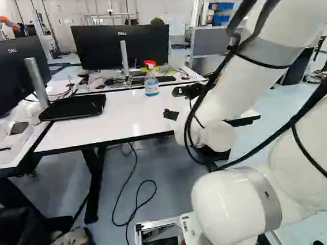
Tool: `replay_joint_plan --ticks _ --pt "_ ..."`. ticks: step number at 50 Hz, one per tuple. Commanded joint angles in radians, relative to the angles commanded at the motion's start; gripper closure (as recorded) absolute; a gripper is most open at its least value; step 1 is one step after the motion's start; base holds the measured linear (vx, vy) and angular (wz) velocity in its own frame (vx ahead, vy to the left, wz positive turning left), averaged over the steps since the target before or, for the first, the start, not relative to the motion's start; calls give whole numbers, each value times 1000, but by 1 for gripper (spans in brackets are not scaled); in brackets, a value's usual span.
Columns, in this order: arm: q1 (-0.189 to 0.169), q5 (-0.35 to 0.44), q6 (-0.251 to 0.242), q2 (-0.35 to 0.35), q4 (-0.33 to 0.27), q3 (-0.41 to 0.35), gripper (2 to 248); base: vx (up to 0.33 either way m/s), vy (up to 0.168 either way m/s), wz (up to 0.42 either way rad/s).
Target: Clean the table with the green towel
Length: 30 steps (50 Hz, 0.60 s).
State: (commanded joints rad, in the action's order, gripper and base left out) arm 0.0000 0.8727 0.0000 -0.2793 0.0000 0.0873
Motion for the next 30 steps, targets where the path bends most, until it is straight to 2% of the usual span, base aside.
replay_joint_plan --ticks 20,30 --pt "-2 0 0 -17 0 -1 3 0 0 0" --pt "-30 0 0 -23 0 17 3 0 0 0"
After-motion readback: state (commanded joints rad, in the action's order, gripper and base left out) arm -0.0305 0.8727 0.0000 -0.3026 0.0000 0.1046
